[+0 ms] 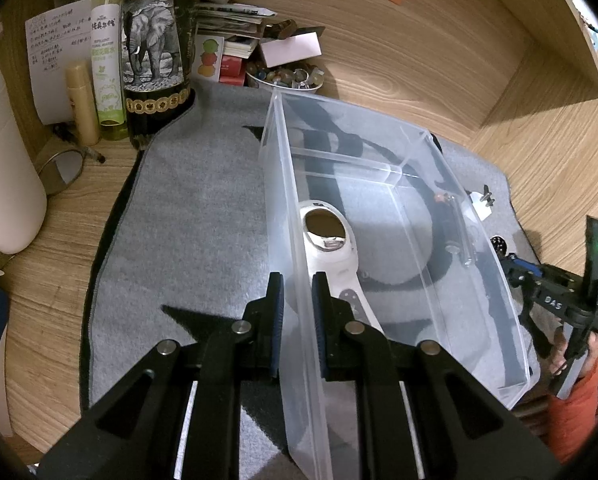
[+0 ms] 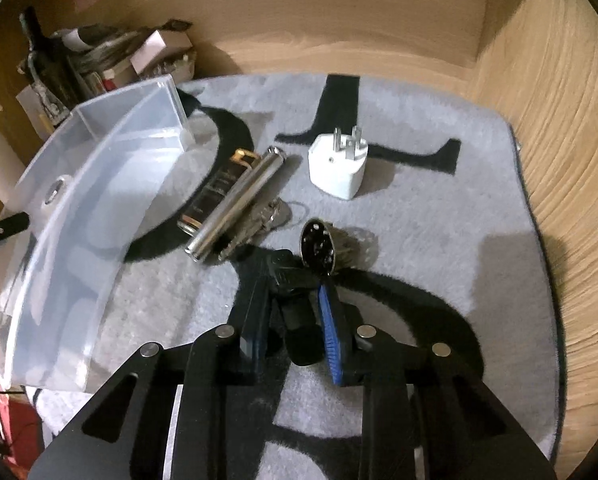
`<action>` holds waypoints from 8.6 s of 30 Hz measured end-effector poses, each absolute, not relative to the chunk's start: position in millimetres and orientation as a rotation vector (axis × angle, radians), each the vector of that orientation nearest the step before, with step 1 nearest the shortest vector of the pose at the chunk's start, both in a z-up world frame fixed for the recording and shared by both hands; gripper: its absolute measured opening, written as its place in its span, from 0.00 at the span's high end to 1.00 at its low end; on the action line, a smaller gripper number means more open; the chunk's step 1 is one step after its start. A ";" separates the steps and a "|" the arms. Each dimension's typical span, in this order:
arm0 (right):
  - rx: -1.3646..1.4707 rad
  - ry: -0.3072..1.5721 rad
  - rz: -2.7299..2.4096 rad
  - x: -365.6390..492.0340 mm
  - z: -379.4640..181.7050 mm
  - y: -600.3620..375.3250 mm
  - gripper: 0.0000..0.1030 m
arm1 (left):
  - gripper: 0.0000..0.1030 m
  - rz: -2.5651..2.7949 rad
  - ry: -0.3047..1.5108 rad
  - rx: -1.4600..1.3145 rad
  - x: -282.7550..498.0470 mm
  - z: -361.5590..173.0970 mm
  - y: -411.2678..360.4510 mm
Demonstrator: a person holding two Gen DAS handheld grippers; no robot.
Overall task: Organize rigid objects
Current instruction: 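Grasp a small black plastic piece on the mat with the right tool, then carry the black piece into the box beside the white device and release, then grasp the black USB adapter on the mat with the right tool, then carry the black USB adapter into the box and open the right tool, then grasp the round black-and-metal cap with the right tool, then carry the round cap into the box and release it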
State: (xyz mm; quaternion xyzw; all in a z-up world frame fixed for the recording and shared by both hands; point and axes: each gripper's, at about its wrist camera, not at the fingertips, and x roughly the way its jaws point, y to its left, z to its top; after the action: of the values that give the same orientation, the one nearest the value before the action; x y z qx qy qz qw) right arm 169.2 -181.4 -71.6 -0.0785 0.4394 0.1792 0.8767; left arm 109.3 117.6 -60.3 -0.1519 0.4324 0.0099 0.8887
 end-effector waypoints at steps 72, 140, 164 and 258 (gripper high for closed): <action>-0.422 0.698 0.617 134.7 -9.3 -24.1 0.36 | 0.87 0.022 0.904 -0.303 108.6 -59.0 119.1; -0.335 0.662 0.559 125.0 -11.9 -61.8 0.61 | 0.87 0.016 0.901 -0.302 111.0 -57.8 118.2; -0.491 0.795 0.631 160.5 -51.2 -0.5 0.57 | 0.87 0.029 0.896 -0.284 110.3 -58.8 117.1; -0.355 0.645 0.625 147.6 -4.5 -44.0 0.68 | 0.87 0.025 0.892 -0.302 109.3 -59.4 117.1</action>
State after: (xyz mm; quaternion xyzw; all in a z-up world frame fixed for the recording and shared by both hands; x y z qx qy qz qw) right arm 147.6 -44.0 -4.5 -0.1707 0.3101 0.3007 0.8856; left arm 109.3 117.1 -59.4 -0.1457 0.4297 0.0121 0.8910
